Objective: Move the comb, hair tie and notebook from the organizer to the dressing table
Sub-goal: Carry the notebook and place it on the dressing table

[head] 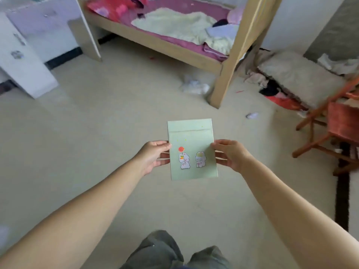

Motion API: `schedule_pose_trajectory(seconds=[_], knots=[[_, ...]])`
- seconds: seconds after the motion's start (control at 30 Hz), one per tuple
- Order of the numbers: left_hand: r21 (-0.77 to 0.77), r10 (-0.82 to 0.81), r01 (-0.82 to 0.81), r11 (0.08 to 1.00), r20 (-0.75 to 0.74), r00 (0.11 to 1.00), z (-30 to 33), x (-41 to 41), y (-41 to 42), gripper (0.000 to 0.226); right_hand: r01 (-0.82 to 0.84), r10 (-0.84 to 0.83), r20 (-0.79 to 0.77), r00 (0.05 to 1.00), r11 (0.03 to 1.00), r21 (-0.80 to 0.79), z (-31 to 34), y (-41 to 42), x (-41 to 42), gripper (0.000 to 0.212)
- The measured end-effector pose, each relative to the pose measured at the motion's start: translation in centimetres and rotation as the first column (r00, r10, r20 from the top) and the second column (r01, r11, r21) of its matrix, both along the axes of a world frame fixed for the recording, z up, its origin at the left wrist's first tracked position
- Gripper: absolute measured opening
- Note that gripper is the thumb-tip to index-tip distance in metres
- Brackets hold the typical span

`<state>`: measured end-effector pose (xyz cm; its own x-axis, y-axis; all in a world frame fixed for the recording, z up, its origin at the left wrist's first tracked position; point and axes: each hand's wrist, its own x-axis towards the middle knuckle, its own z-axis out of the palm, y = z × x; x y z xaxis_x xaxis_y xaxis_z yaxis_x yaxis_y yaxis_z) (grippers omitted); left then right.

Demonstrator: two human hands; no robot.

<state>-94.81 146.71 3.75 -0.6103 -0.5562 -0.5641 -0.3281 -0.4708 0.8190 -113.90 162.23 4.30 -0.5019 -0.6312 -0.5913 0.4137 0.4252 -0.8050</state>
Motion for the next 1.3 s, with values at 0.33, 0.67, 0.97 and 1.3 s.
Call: schedule_pose_trajectory(seconds=[0.33, 0.67, 0.97, 1.3], knots=[[0.043, 0.437, -0.44, 0.897, 0.061, 0.897, -1.5, 14.0, -17.6, 0.01, -0.458, 0.456, 0.041, 0.889, 0.888, 0.053, -1.7, -27.5, 9.0, 0.007], [0.042, 0.63, -0.632, 0.774, 0.056, 0.775, -3.0, 15.0, -42.2, 0.019, -0.633, 0.632, 0.029, 0.774, 0.774, 0.012, -2.2, -56.9, 9.5, 0.007], [0.017, 0.775, -0.775, 0.631, 0.029, 0.632, -1.9, 17.9, -64.0, 0.014, -0.745, 0.744, 0.039, 0.667, 0.667, 0.021, -1.1, -83.1, 13.1, 0.006], [-0.009, 0.768, -0.768, 0.64, 0.03, 0.64, -1.0, 22.9, -94.4, 0.011, -0.725, 0.725, 0.006, 0.688, 0.688, 0.001, -0.6, -112.9, 18.5, 0.011]])
